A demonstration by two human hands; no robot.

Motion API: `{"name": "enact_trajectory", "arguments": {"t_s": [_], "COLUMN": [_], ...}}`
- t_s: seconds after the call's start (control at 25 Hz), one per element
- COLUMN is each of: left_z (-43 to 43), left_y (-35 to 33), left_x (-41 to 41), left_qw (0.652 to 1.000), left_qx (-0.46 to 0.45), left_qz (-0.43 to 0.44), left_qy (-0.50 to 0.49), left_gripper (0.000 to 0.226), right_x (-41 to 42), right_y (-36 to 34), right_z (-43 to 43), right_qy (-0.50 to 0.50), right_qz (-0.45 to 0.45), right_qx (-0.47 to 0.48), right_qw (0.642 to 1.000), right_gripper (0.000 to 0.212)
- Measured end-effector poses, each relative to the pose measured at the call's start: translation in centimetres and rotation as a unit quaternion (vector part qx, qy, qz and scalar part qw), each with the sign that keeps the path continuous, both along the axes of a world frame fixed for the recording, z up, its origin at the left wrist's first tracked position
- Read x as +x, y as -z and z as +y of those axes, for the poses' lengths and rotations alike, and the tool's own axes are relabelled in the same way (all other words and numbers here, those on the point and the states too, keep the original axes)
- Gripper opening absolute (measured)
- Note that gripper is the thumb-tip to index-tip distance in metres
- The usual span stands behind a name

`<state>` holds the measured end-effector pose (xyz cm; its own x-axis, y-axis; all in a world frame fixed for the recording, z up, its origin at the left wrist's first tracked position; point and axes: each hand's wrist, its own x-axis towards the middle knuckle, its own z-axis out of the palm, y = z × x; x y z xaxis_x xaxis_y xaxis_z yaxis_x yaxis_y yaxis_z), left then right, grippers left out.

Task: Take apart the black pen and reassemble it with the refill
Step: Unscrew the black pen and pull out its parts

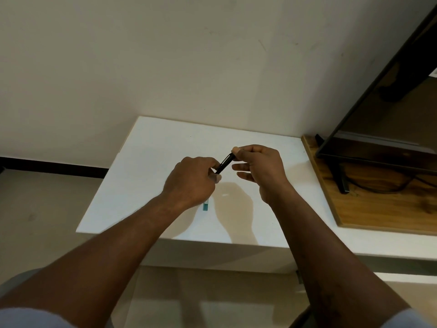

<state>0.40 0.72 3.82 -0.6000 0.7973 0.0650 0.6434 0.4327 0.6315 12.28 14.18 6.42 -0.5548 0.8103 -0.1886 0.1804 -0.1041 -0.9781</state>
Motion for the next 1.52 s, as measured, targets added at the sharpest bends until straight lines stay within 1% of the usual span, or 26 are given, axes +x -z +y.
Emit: {"name": "enact_trajectory", "arguments": {"t_s": [0.16,0.32,0.36,0.44,0.52,0.6,0.88,1.04,1.12,1.2,1.24,1.28,1.36,1.44,1.52], "left_z": [0.2,0.0,-0.1,-0.3,-0.1,0.2,0.2,0.9,0.8,0.4,0.1,0.0,0.2,0.4,0.6], "left_y": [-0.3,0.1,0.3,0.4,0.3,0.2,0.3,-0.2,0.0,0.4,0.5,0.5,0.6,0.5,0.6], "left_x": [-0.1,-0.2,-0.3,-0.5,-0.5,-0.3,0.2,0.4,0.4,0.2,0.0,-0.3,-0.6,-0.7,-0.5], "left_qw": [1.000,0.999,0.999,0.998,0.998,0.999,0.998,0.999,0.998,0.997,0.997,0.997,0.998,0.999,0.999], "left_qx": [-0.002,-0.029,-0.034,-0.036,-0.033,-0.026,-0.034,-0.026,-0.039,-0.057,-0.059,-0.057,-0.047,-0.038,-0.037], "left_qz": [0.010,0.034,0.039,0.044,0.044,0.045,0.046,0.032,0.044,0.051,0.051,0.049,0.043,0.033,0.026], "left_qy": [0.012,0.009,0.005,0.003,0.006,0.012,0.021,0.029,0.032,0.023,0.015,0.005,-0.011,-0.019,-0.018], "left_gripper": [0.017,0.014,0.014,0.014,0.015,0.015,0.015,0.015,0.016,0.018,0.019,0.019,0.018,0.018,0.019], "right_x": [0.1,0.9,1.3,1.9,1.8,1.2,0.6,0.5,0.7,1.8,2.6,3.3,4.2,4.3,4.0], "right_y": [0.2,-0.3,-0.4,-0.4,-0.1,0.3,0.8,0.6,0.3,0.1,0.2,0.6,1.9,3.4,4.5], "right_z": [0.3,2.0,2.7,3.3,3.0,2.5,2.3,2.6,3.6,5.5,6.5,7.2,7.9,7.8,7.7], "right_qy": [0.033,0.122,0.120,0.052,-0.020,-0.053,-0.041,0.000,0.068,0.155,0.177,0.171,0.104,0.038,-0.003], "right_qz": [-0.005,0.027,0.011,-0.043,-0.071,-0.075,-0.108,-0.079,-0.053,-0.041,-0.049,-0.071,-0.152,-0.242,-0.297], "right_qx": [-0.010,-0.008,0.009,0.029,0.012,0.001,0.038,0.046,0.028,0.019,0.035,0.061,0.123,0.196,0.264], "right_qw": [0.999,0.992,0.993,0.997,0.997,0.996,0.993,0.996,0.996,0.987,0.982,0.981,0.975,0.950,0.918], "right_gripper": [0.010,0.008,0.010,0.020,0.029,0.031,0.024,0.022,0.024,0.030,0.033,0.034,0.031,0.023,0.014]}}
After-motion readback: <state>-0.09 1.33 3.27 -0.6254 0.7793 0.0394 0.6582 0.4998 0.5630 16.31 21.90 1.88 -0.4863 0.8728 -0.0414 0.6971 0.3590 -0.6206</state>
